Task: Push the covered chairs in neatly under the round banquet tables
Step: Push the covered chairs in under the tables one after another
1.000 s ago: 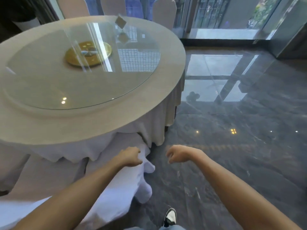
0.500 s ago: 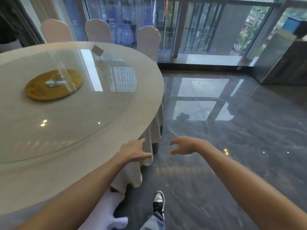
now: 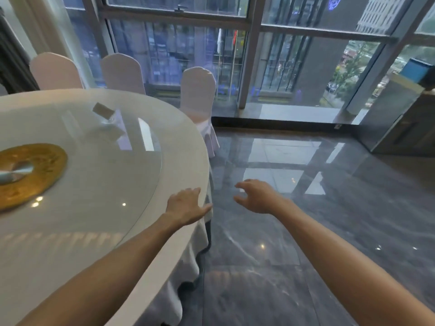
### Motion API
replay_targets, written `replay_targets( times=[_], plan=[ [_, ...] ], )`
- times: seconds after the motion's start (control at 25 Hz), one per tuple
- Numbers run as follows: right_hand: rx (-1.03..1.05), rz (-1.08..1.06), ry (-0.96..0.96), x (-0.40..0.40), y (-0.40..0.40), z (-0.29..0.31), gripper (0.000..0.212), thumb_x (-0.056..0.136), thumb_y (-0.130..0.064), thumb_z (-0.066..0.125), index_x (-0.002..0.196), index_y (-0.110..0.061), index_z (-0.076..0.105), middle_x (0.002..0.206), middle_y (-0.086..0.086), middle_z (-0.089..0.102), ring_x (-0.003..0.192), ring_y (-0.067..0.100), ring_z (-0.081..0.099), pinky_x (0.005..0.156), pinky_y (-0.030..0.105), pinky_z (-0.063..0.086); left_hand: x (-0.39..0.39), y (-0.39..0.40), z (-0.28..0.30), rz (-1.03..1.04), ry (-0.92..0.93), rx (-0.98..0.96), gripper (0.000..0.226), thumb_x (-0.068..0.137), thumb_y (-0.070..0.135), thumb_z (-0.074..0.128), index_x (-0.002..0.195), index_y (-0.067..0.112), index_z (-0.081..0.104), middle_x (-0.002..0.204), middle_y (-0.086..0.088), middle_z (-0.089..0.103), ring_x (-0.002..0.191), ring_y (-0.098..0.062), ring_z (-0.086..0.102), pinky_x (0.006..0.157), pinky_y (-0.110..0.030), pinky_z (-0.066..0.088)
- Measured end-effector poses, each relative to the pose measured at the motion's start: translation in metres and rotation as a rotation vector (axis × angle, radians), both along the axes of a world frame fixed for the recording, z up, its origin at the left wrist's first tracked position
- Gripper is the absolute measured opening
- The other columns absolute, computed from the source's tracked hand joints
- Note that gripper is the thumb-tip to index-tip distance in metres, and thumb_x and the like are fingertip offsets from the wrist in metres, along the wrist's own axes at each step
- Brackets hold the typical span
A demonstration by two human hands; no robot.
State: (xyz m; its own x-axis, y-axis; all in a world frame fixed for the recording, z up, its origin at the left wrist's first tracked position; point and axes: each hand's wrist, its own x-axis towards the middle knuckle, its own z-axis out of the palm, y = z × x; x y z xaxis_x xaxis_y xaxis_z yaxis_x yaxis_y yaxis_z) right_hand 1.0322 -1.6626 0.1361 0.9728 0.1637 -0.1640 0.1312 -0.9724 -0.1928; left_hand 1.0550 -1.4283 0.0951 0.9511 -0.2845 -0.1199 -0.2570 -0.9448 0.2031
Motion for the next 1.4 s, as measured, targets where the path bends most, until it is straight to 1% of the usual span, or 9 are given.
replay_targets(
  times=[0.2, 0.32, 0.44, 0.56, 0.72, 0.8, 1.04, 1.2, 1.4],
  plan=[
    [0.007, 0.117, -0.265, 0.154, -0.086, -0.016, 0.055, 0.093, -0.045, 0.053, 0.141, -0.018, 0.045, 0.143, 0.01, 0.049, 0.128, 0.031, 0.048, 0.107, 0.045, 0.036, 0.143, -0.089, -0.016, 0.062, -0.091, 0.021, 0.087, 0.084, 0.077, 0.035, 0.151, 0.023, 0.029, 0.153, -0.009, 0.037, 0.138, -0.031, 0.036, 0.11, -0.049, 0.033],
    [0.064, 0.134, -0.293, 0.247, -0.144, -0.019, 0.058, 0.094, -0.044, 0.054, 0.143, -0.017, 0.04, 0.148, 0.013, 0.043, 0.134, 0.032, 0.042, 0.11, 0.046, 0.033, 0.224, -0.151, -0.02, 0.129, -0.089, 0.036, 0.086, 0.085, 0.076, 0.038, 0.152, 0.023, 0.027, 0.157, -0.009, 0.031, 0.143, -0.032, 0.03, 0.114, -0.05, 0.027],
    [0.071, 0.186, -0.253, 0.331, -0.195, -0.021, 0.06, 0.094, -0.044, 0.053, 0.145, -0.018, 0.036, 0.151, 0.014, 0.036, 0.138, 0.033, 0.035, 0.112, 0.048, 0.03, 0.297, -0.205, -0.021, 0.176, -0.05, 0.067, 0.084, 0.085, 0.075, 0.037, 0.152, 0.025, 0.026, 0.155, -0.009, 0.034, 0.143, -0.031, 0.029, 0.115, -0.051, 0.022],
    [0.044, 0.208, -0.188, 0.413, -0.232, -0.025, 0.064, 0.092, -0.048, 0.054, 0.147, -0.021, 0.033, 0.154, 0.012, 0.031, 0.141, 0.032, 0.029, 0.113, 0.049, 0.027, 0.369, -0.241, -0.015, 0.21, -0.011, 0.041, 0.077, 0.085, 0.071, 0.042, 0.148, 0.027, 0.036, 0.137, -0.005, 0.056, 0.128, -0.027, 0.05, 0.111, -0.051, 0.029],
    [-0.004, 0.258, -0.058, 0.542, -0.273, -0.046, 0.065, 0.091, -0.054, 0.052, 0.147, -0.026, 0.034, 0.155, 0.01, 0.029, 0.143, 0.032, 0.024, 0.115, 0.049, 0.023, 0.488, -0.284, -0.025, 0.255, 0.095, 0.023, 0.054, 0.08, 0.067, 0.047, 0.118, 0.03, 0.056, 0.114, 0.002, 0.065, 0.106, -0.025, 0.06, 0.092, -0.043, 0.045],
    [-0.037, 0.287, 0.01, 0.61, -0.288, -0.059, 0.065, 0.091, -0.054, 0.051, 0.147, -0.026, 0.035, 0.154, 0.009, 0.031, 0.142, 0.032, 0.026, 0.114, 0.051, 0.024, 0.55, -0.305, -0.039, 0.275, 0.155, -0.018, 0.047, 0.082, 0.062, 0.05, 0.114, 0.028, 0.058, 0.116, 0.002, 0.064, 0.106, -0.025, 0.06, 0.09, -0.041, 0.046],
    [-0.155, 0.373, 0.26, 0.816, -0.328, -0.071, 0.057, 0.09, -0.051, 0.055, 0.14, -0.024, 0.046, 0.141, 0.009, 0.051, 0.127, 0.032, 0.046, 0.103, 0.047, 0.041, 0.746, -0.355, -0.066, 0.351, 0.386, -0.096, 0.051, 0.085, 0.052, 0.055, 0.128, 0.025, 0.057, 0.128, 0.002, 0.061, 0.114, -0.023, 0.059, 0.087, -0.035, 0.045],
    [-0.227, 0.449, 0.433, 0.934, -0.345, -0.065, 0.058, 0.093, -0.049, 0.055, 0.143, -0.022, 0.045, 0.147, 0.006, 0.046, 0.131, 0.028, 0.045, 0.106, 0.042, 0.038, 0.857, -0.366, -0.062, 0.363, 0.467, -0.103, 0.031, 0.079, 0.048, 0.054, 0.09, 0.021, 0.062, 0.101, 0.0, 0.065, 0.103, -0.024, 0.063, 0.072, -0.032, 0.043],
    [-0.289, 0.583, 0.457, 1.1, -0.356, -0.071, 0.055, 0.095, -0.046, 0.052, 0.143, -0.02, 0.046, 0.148, 0.005, 0.046, 0.131, 0.028, 0.045, 0.106, 0.041, 0.038, 1.003, -0.385, -0.05, 0.483, 0.426, -0.132, 0.053, 0.083, 0.053, 0.056, 0.127, 0.023, 0.058, 0.127, -0.001, 0.061, 0.114, -0.028, 0.059, 0.095, -0.039, 0.046]
  ],
)
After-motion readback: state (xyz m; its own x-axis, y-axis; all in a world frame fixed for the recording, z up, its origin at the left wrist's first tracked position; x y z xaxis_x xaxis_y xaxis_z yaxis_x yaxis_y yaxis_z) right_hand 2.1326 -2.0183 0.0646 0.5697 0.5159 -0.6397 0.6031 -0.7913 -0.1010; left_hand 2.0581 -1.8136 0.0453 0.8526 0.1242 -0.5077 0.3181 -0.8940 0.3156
